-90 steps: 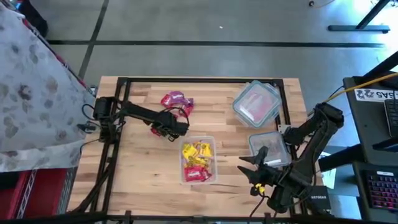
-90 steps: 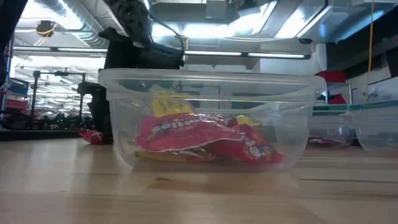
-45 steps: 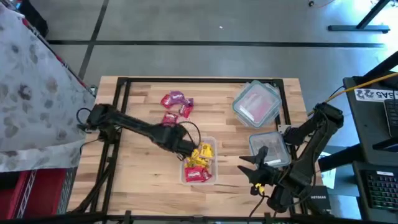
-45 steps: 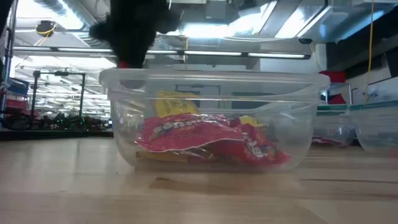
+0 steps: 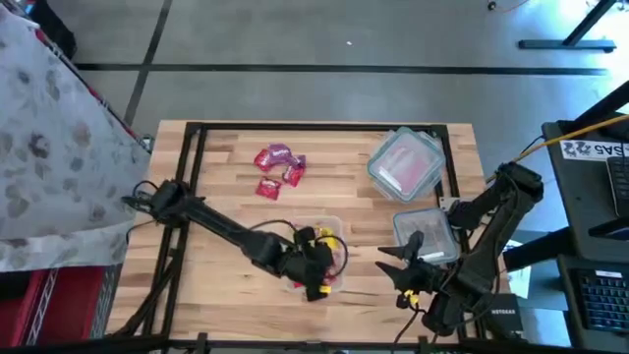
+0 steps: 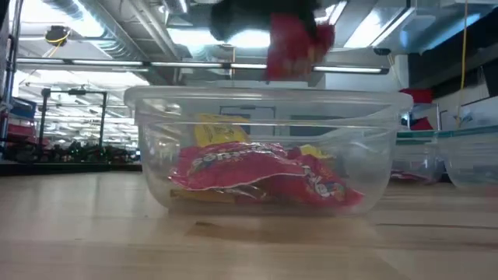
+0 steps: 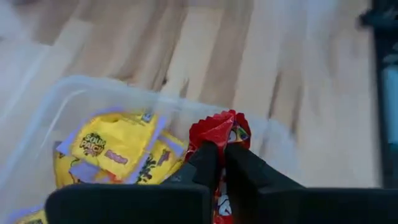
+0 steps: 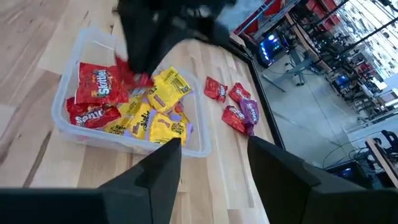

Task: Sort candy
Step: Put the red candy into the rectangular transparent food container

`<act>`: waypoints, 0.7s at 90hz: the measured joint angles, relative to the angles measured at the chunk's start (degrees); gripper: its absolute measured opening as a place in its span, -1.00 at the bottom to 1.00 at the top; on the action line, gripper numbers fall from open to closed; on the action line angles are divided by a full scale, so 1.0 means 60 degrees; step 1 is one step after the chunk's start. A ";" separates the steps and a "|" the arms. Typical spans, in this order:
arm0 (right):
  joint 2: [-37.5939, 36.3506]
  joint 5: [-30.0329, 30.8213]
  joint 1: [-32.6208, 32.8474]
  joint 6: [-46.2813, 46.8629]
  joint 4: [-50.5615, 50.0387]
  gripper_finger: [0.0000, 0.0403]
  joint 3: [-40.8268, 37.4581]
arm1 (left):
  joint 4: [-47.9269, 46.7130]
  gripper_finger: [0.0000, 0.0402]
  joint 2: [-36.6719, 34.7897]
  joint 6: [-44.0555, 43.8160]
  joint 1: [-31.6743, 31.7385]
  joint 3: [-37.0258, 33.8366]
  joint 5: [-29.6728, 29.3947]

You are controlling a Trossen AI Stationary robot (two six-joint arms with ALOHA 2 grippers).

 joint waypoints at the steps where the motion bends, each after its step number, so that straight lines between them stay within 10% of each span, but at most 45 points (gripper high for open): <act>1: 0.0000 0.0000 0.0000 0.0001 0.0002 -0.15 0.0000 | -0.0014 -0.97 0.0064 0.0042 0.0000 0.0000 -0.0008; 63: 0.0000 0.0221 -0.0007 0.0052 0.0057 -0.15 0.0000 | 0.0068 -0.37 0.0761 0.1034 0.0197 0.1031 0.0890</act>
